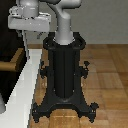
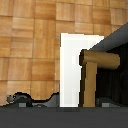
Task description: Open the door by pressing down and pulling on the handle.
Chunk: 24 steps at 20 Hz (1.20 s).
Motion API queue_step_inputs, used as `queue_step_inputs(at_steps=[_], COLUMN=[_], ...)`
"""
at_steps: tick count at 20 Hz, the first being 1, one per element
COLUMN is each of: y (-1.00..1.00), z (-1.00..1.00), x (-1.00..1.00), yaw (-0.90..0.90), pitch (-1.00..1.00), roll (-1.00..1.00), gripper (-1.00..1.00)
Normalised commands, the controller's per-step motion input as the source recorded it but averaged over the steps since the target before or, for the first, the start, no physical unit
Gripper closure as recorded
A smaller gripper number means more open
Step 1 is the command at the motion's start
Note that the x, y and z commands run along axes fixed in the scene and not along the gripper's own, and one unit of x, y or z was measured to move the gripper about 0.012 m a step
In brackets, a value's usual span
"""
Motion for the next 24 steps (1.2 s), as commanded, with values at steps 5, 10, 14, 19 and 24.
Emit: queue_step_inputs(at_steps=[5,10,14,19,24], y=[0.00,-0.40,-0.25,-0.60,0.00], z=[0.00,0.00,0.00,0.00,0.00], x=[0.00,0.00,0.00,0.00,0.40], yaw=[0.00,0.00,0.00,0.00,0.00], pitch=[0.00,0.00,0.00,0.00,0.00], roll=[-0.03,0.00,0.00,0.00,0.00], gripper=[-1.00,-1.00,-1.00,-1.00,-1.00])
